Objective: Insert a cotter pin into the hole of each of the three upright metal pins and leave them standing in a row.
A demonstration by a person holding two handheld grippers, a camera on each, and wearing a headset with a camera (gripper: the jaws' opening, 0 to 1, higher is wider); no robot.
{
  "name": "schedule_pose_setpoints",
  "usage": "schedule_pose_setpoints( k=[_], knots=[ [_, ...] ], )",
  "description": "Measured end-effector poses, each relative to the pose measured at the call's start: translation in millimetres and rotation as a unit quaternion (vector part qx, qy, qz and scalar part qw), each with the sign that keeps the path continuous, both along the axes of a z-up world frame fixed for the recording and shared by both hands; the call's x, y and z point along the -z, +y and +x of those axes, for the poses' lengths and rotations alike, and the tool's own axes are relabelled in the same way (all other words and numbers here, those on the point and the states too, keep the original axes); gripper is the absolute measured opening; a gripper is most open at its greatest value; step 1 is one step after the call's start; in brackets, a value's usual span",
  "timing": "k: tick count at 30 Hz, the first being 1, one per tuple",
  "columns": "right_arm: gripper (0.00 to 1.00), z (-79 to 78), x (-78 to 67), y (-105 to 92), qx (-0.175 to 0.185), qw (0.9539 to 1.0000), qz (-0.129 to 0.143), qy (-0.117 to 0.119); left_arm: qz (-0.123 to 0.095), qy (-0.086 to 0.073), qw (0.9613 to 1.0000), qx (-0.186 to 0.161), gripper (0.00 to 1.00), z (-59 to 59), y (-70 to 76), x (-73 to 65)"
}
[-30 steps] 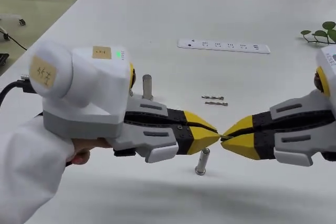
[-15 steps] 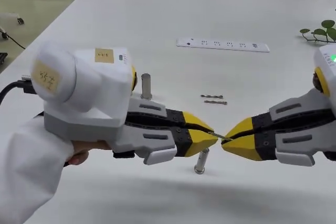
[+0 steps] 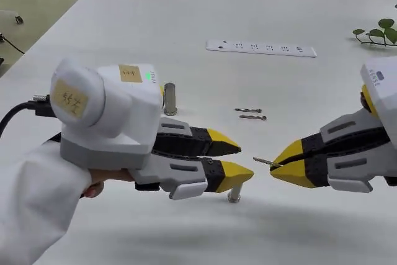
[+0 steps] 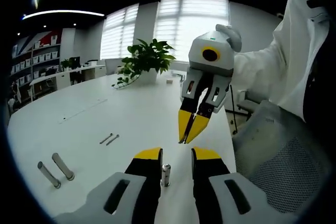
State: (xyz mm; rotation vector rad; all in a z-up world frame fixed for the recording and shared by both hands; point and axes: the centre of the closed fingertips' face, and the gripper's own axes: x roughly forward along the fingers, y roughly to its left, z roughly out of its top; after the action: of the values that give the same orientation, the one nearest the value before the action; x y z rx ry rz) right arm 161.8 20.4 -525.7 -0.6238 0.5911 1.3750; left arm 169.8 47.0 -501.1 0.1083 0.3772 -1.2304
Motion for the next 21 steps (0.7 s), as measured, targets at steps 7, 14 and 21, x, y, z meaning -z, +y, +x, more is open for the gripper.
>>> schedule_pose_setpoints(
  k=[7, 14, 21],
  knots=[
    [0.00, 3.9, 14.5, -6.2, 0.002, 0.9998, -0.021, 0.006, 0.018, 0.006, 0.9998, 0.002, 0.21, 4.7, -1.0, 15.0],
    [0.00, 8.4, 29.6, -9.1, -0.004, 0.9993, -0.036, 0.009, 0.034, 0.018, 0.9992, 0.007, 0.19, 6.8, -1.3, 29.1],
    [0.00, 10.6, 38.4, -9.8, -0.001, 0.9988, -0.048, 0.009, 0.044, 0.017, 0.9989, 0.005, 0.17, 12.9, -4.3, 38.4]
  ],
)
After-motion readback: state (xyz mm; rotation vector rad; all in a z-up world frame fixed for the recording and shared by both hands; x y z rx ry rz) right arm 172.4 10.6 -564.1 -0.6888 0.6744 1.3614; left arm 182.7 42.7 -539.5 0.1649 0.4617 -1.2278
